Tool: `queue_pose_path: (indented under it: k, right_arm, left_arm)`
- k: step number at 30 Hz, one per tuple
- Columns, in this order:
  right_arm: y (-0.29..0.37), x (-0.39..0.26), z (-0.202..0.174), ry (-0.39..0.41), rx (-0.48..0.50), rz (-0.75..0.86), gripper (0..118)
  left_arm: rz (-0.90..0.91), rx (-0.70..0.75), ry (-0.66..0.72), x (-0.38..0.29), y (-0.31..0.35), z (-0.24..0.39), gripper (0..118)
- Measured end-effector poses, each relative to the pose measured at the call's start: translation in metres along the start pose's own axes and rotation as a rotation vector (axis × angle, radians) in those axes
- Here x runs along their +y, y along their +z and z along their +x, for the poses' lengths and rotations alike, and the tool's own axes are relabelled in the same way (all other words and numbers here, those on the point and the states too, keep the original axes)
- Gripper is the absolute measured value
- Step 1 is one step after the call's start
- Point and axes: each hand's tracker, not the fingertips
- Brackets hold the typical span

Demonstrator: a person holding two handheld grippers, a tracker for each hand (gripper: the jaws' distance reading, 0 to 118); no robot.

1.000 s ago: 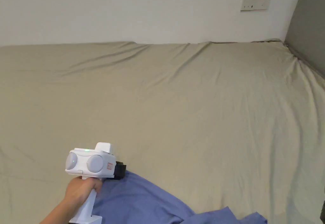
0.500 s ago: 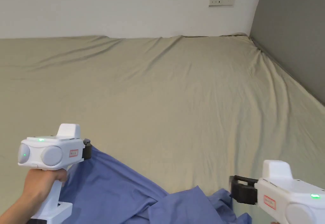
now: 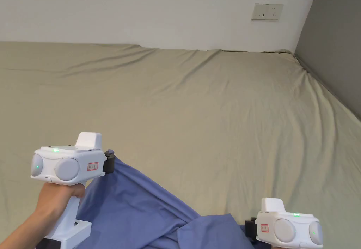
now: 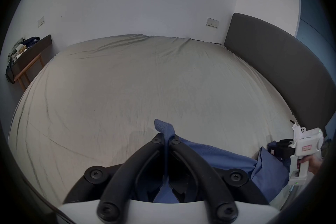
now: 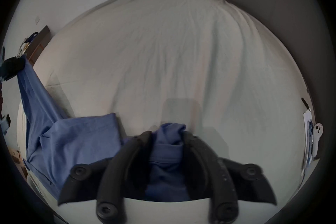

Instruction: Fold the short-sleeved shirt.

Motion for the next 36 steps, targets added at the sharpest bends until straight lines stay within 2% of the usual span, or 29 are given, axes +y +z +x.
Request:
queue_pose_path:
  k: [1,2,3,4,5,11,17,22,28,35,36]
  right_arm:
    - [0.002,0.001,-0.001,-0.008,0.032,-0.024,15]
    - [0.004,0.002,-0.004,-0.015,0.015,-0.028,13]
    - [0.010,0.002,-0.010,0.009,-0.017,-0.027,11]
    - [0.014,0.004,-0.015,0.078,-0.028,-0.014,11]
    - [0.019,0.005,-0.017,0.098,-0.043,0.012,11]
    - [0.098,0.021,-0.017,0.122,-0.010,0.247,10]
    - [0.183,0.087,-0.021,0.139,-0.013,0.518,10]
    - [0.245,0.168,-0.006,0.105,0.020,0.690,10]
    - [0.292,0.268,0.012,0.003,0.053,0.801,10]
    - [0.337,0.344,0.033,-0.076,-0.003,0.915,10]
    - [0.341,0.352,0.038,-0.111,-0.024,0.927,10]
  left_arm:
    - [0.000,0.001,0.003,-0.002,-0.006,-0.007,2]
    - [-0.001,0.002,0.007,-0.003,-0.007,-0.009,2]
    - [-0.002,0.003,0.013,-0.004,-0.005,-0.011,2]
    - [-0.001,0.007,0.018,-0.005,-0.002,-0.012,2]
    - [0.002,0.009,0.023,-0.005,0.003,-0.011,2]
    - [0.112,0.035,0.055,0.007,0.047,-0.021,2]
    - [0.308,0.064,0.094,0.066,0.119,-0.039,2]
    - [0.450,0.129,0.085,0.137,0.174,-0.053,2]
    - [0.603,0.230,0.095,0.222,0.214,-0.061,2]
    - [0.721,0.311,0.174,0.291,0.244,-0.079,2]
    - [0.720,0.329,0.183,0.298,0.245,-0.084,2]
